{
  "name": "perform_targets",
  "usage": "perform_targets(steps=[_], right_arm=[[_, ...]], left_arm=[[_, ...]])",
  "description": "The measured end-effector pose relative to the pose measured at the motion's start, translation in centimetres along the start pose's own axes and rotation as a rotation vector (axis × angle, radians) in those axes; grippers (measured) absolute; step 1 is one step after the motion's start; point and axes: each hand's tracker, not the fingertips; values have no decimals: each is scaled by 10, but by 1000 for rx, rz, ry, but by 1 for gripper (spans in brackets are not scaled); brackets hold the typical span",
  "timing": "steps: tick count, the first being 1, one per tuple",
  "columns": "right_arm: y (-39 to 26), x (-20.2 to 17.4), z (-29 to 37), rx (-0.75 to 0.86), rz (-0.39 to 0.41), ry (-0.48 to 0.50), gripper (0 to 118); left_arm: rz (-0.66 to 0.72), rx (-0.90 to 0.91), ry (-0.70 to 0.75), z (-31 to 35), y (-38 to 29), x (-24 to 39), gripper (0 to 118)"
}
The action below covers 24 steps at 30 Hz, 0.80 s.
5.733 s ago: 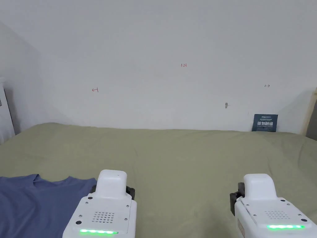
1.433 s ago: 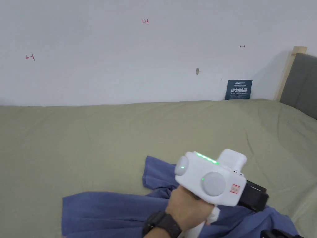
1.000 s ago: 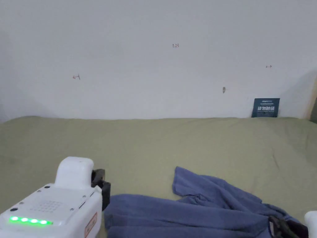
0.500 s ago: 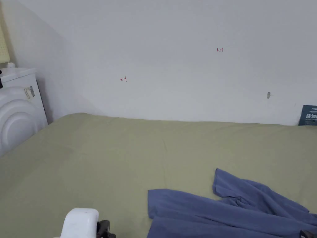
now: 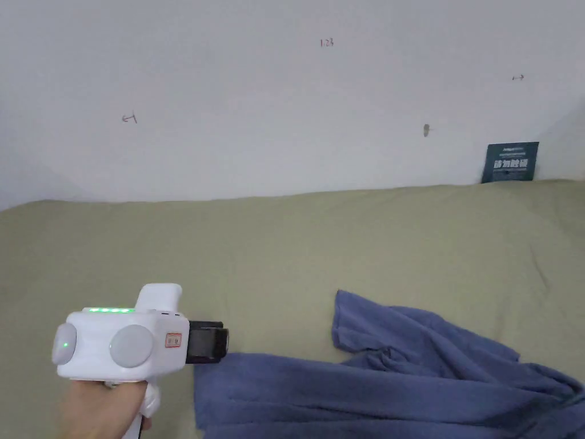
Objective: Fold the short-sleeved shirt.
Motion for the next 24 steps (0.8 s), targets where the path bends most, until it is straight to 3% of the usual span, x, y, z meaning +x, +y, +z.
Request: perform_targets(steps=[3, 5, 6, 7, 8, 9, 17, 21, 24], right_arm=[[-1, 22, -3, -14, -37, -33, 1], [-2, 34, -6, -24, -59, -45, 2], [-2, 36, -5, -26, -71, -52, 2], [-3, 41, -7, -30, -79, -63, 2], [-3, 45, -8, -35, -84, -75, 2], [-3, 51, -9, -39, -91, -90, 2], [-6, 84, -35, -117, -159, -142, 2], [-7, 84, -58, -166, -153, -96, 2], [-9, 83, -77, -204, -181, -1, 4]], left_arm=[[57, -69, -73, -26, 9, 16, 112], [46, -98, -47, -21, 5, 40, 105], [-2, -134, 0, -25, 2, 52, 93], [-54, -153, 40, -25, -2, 63, 73], [-61, -222, -3, -53, 7, 42, 41], [-92, -232, 29, -55, 7, 45, 0], [-34, -165, -55, -56, -6, 30, 0], [-9, -138, -83, -50, 0, 22, 0], [-1, -54, -125, -29, 3, 20, 0]])
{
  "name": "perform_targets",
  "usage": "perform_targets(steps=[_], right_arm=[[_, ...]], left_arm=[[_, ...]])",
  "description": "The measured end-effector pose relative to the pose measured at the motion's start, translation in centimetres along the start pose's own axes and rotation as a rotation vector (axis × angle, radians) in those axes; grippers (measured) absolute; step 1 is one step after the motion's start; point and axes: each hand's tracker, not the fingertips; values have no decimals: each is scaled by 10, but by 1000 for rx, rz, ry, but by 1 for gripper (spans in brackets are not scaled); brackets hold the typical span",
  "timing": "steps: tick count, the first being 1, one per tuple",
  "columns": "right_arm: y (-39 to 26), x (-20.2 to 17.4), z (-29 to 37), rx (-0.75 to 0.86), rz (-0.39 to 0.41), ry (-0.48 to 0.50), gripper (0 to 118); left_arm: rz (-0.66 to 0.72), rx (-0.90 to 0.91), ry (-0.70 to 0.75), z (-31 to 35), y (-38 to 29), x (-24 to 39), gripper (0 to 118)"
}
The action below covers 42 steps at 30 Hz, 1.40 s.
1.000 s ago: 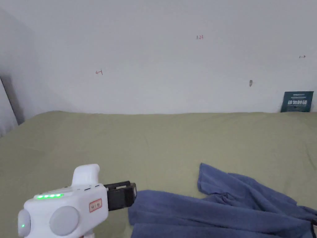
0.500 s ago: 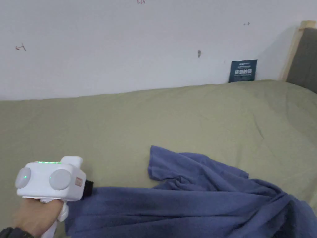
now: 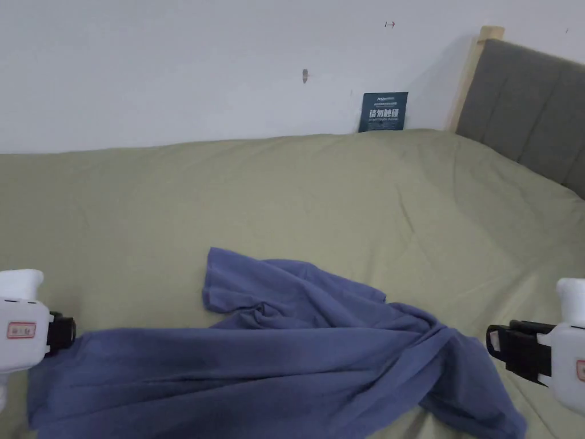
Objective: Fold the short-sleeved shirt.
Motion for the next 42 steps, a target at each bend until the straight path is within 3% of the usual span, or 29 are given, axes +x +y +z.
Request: perform_targets(steps=[2, 3, 4, 5, 8, 11, 12, 14, 15, 16, 20, 23, 24, 25, 26, 27, 32, 35, 37, 38, 42], right_arm=[[3, 0, -14, -41, -26, 39, 19], [4, 0, -22, -69, -37, 52, 39], [5, -1, -29, -99, -40, 60, 50], [7, -3, -32, -97, -30, 42, 52], [5, -17, -24, -40, 26, 27, 30], [5, -24, -13, 4, 5, 49, 12], [5, -25, -9, 15, 0, 53, 9], [8, -30, -1, 36, 11, 63, 9], [9, -31, 3, 47, 20, 65, 9], [11, -32, 7, 52, 27, 68, 9], [17, -32, 15, 70, 38, 76, 9], [19, -29, 17, 87, 43, 64, 9], [20, -27, 15, 87, 49, 52, 9], [20, -26, 11, 80, 58, 31, 9], [20, -24, 6, 73, 61, 17, 9], [19, -22, 2, 61, 57, 2, 9], [13, -15, -22, -8, 21, 9, 9], [11, -13, -41, -56, 64, -19, 15], [11, -11, -55, -101, 63, 15, 70], [10, -10, -63, -137, 53, 40, 90], [13, -15, -90, -127, 33, 50, 95]], left_arm=[[9, 17, -19, 12, 6, -6, 0], [-2, 27, -22, 17, 9, -8, 0], [-14, 30, -25, 22, 3, -3, 0], [-24, 28, -29, 23, 5, -5, 0], [-54, -32, -28, 11, 4, -7, 0], [-89, -37, 45, -12, 5, -10, 1], [-74, -50, 76, -19, 0, -7, 27], [-33, -71, 79, -34, 2, -12, 93], [-6, -86, 80, -39, 0, -11, 114], [-2, -88, 101, -42, -3, -7, 115], [16, -176, 100, -63, -10, -3, 115], [-30, -120, 136, -47, -12, 10, 114], [-34, -102, 115, -36, -15, 15, 104], [-86, -41, 121, -26, -17, 19, 84], [-94, -21, 36, -22, -19, 21, 48], [-84, -5, 34, -20, -27, 25, 0], [-58, -30, -15, -18, -38, 15, 0], [11, -13, -53, -14, -45, 1, 0], [14, -9, -45, -14, -43, -8, 0], [14, -8, -47, -14, -44, -10, 0], [34, 19, -84, -11, -43, -17, 0]])
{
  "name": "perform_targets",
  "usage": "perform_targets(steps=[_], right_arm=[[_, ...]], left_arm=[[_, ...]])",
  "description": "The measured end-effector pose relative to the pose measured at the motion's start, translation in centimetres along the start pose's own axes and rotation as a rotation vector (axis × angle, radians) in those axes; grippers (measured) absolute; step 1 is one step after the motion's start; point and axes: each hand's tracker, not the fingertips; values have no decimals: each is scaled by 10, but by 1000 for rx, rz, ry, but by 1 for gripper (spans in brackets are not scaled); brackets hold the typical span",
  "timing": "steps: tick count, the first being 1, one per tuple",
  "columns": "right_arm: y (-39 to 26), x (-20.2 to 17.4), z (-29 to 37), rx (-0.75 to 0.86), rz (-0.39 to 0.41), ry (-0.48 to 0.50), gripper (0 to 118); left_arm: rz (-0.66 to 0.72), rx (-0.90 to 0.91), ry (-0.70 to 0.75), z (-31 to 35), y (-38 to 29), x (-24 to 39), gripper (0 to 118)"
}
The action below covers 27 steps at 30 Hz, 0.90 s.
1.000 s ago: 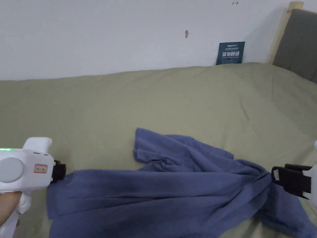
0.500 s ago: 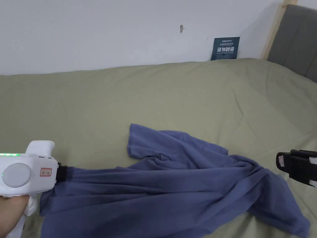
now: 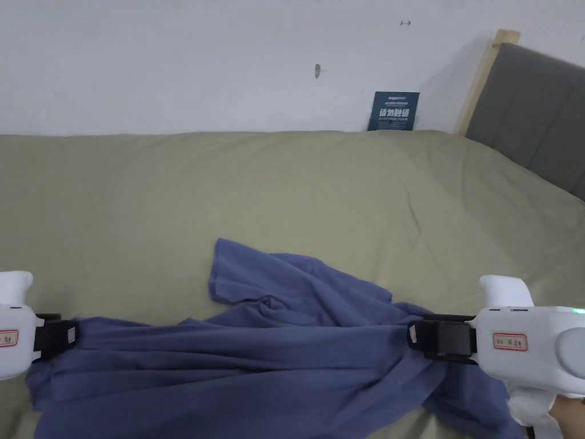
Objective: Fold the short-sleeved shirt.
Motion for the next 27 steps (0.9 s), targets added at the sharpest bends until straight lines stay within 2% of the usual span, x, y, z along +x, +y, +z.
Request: perform_targets(steps=[2, 3, 4, 5, 6, 8, 9, 13, 18, 27], right_arm=[[4, -3, -19, -28, 58, -84, 91], [5, -3, -29, -56, 76, -136, 62], [5, -4, -38, -79, 95, -165, 13], [6, -7, -39, -96, 118, -134, 8], [5, -12, -34, -63, 110, -117, 7], [5, -33, -14, 13, 207, -141, 7], [8, -39, -8, 59, 219, -133, 7], [33, -61, 12, 171, 209, -54, 7], [78, -94, 24, 254, 270, -16, 8], [161, -134, 34, 389, 217, 87, 8]], left_arm=[[0, -2, -9, 2, 3, 4, 0], [-8, 1, -4, 1, 1, 6, 0], [-13, 2, -3, 1, 0, 8, 0], [-19, 5, -5, 1, 0, 8, 0], [-26, 16, -14, 6, 0, 11, 0], [-24, 70, -34, 18, 8, 13, 0], [-19, 69, -38, 22, 12, 11, 0], [-27, 111, -48, 46, 34, 12, 0], [-22, 212, -41, 88, 75, 5, 0], [-34, 369, 53, 169, 155, -19, 0]])
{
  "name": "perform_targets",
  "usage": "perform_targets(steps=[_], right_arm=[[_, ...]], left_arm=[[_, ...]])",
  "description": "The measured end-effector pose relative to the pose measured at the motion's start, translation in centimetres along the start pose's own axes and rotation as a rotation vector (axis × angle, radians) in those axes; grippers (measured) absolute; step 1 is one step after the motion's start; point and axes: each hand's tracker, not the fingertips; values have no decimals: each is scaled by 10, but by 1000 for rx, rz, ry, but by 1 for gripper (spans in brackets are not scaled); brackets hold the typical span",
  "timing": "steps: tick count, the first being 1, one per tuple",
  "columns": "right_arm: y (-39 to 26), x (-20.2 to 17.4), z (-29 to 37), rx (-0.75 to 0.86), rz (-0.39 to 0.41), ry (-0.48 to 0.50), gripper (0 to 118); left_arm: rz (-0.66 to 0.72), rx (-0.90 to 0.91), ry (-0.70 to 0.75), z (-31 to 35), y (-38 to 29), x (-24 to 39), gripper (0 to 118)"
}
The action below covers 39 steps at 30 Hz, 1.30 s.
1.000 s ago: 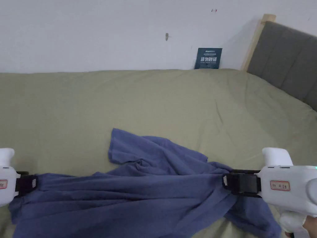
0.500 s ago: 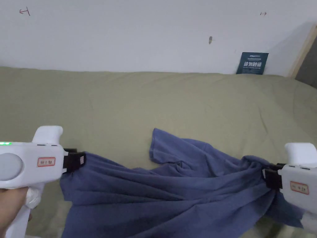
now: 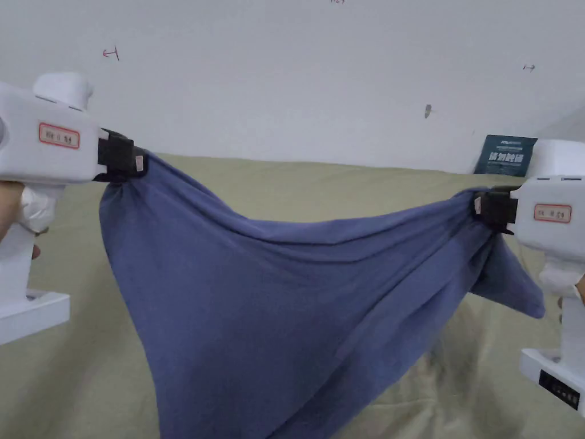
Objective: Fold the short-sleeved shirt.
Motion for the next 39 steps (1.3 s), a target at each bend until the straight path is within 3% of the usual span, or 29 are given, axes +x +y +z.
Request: perform_targets(steps=[8, 21, 24, 31, 39], right_arm=[[57, -12, -41, 70, -24, 36, 8], [176, -21, -65, 154, -27, 3, 8], [191, -20, -68, 151, -23, -14, 8], [189, -24, -70, 181, -20, 13, 8], [145, -21, -68, 134, -3, 66, 8]], left_arm=[[1, 73, 71, 5, 64, -27, 0], [-3, 186, 127, 18, 139, -31, 0], [59, 227, 136, 20, 148, -40, 0], [47, 240, 145, 22, 152, -46, 0], [31, 191, 131, 22, 129, -48, 0]])
